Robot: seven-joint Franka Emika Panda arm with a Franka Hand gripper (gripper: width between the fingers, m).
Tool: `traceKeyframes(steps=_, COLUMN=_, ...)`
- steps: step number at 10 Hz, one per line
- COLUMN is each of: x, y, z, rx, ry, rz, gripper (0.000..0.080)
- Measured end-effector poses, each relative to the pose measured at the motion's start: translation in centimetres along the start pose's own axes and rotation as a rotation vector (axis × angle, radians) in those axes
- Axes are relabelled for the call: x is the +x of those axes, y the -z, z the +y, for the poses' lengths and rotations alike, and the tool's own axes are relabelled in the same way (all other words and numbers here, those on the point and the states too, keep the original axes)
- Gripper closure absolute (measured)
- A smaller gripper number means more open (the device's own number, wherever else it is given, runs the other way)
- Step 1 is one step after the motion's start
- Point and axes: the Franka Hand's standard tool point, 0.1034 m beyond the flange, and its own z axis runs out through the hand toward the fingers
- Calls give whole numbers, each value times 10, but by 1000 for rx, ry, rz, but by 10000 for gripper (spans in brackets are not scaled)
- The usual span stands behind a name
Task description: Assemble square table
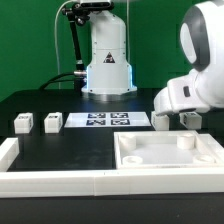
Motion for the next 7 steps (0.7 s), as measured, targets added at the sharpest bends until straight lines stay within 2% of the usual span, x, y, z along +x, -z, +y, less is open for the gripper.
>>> traceKeyframes(steps=2, x=1, y=-6, z=-1, rx=-14, ry=6, rz=1, gripper=150)
traceKeyframes(steps=6, x=6, y=-10, z=-4, rx=-16, ry=9, rz=23, gripper=150)
traceKeyframes(steps=7, x=6, y=-10, z=-4, rx=-16, ry=9, rz=23, gripper=272)
